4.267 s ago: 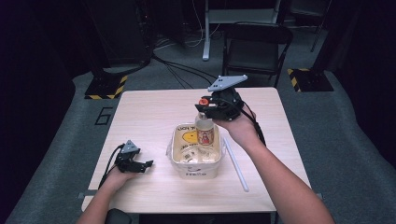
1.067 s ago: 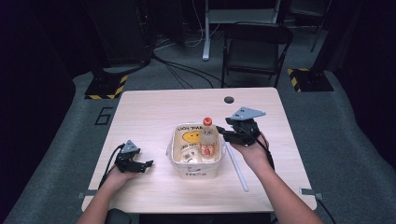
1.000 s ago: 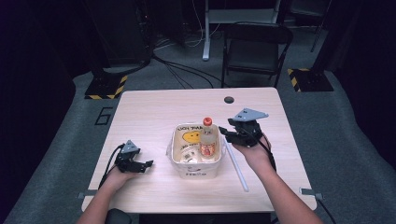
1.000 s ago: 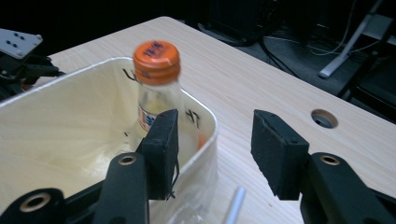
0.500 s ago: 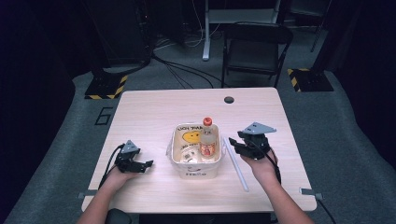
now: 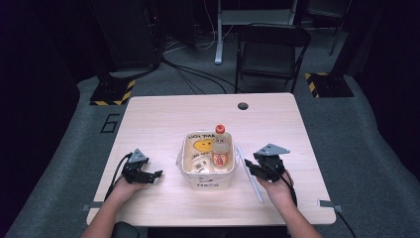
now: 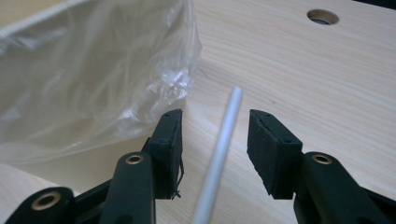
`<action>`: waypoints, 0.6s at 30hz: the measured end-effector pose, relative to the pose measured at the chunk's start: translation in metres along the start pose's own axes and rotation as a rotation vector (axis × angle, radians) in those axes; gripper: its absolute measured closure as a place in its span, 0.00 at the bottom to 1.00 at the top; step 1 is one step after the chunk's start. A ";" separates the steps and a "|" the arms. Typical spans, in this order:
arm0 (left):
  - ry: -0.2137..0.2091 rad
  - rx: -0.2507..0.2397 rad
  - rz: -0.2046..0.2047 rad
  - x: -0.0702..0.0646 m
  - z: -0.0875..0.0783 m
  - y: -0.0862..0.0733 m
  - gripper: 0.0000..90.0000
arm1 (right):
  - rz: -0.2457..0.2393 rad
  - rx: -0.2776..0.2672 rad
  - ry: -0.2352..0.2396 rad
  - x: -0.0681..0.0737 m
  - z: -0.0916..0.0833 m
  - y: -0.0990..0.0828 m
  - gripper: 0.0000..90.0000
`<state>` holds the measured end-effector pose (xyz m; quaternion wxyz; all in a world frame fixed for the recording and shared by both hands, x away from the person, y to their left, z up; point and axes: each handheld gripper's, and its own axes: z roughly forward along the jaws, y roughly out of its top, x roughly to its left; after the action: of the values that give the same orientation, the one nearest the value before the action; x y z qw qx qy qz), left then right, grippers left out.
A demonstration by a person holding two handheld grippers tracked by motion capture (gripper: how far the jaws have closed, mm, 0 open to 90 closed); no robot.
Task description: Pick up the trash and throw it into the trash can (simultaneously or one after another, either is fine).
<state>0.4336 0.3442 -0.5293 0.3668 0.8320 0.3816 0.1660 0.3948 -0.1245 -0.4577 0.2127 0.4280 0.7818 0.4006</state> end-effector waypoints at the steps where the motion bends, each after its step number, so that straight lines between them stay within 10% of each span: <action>1: 0.000 0.000 0.001 0.000 0.000 0.000 0.14 | -0.001 0.010 0.006 0.001 0.002 -0.003 0.63; 18: 0.000 0.000 0.000 0.000 0.000 0.000 0.14 | 0.086 0.093 0.003 0.001 0.020 -0.032 0.76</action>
<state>0.4336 0.3442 -0.5293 0.3668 0.8321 0.3815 0.1662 0.3920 -0.1250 -0.4960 0.1741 0.4700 0.7807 0.3732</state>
